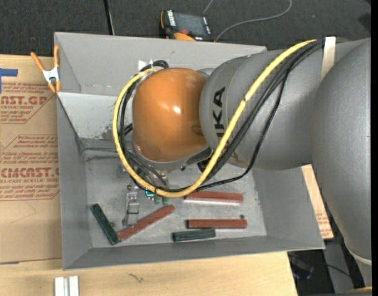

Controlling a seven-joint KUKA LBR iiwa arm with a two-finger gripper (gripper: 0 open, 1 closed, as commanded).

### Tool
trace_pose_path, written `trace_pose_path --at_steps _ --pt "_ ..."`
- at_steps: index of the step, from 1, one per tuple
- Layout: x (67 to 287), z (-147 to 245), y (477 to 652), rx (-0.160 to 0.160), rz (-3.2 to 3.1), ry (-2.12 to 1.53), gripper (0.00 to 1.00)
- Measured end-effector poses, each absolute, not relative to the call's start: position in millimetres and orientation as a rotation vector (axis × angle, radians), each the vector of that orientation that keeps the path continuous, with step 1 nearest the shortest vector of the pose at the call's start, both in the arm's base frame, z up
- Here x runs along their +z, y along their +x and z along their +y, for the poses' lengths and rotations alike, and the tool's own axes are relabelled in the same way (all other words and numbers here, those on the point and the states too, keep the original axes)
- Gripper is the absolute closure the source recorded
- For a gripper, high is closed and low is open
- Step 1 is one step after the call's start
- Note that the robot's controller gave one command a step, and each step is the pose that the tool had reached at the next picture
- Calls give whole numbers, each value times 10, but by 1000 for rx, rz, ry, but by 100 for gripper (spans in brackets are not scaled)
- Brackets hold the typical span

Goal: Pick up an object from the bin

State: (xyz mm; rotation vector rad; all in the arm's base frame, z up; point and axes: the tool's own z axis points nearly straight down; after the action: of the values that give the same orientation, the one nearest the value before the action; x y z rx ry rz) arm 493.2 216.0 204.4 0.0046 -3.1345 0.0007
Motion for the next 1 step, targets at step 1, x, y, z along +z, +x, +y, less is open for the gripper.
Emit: trace_pose_path --at_steps 1 --pt "850 1865 5043 2 -3122 289 0"
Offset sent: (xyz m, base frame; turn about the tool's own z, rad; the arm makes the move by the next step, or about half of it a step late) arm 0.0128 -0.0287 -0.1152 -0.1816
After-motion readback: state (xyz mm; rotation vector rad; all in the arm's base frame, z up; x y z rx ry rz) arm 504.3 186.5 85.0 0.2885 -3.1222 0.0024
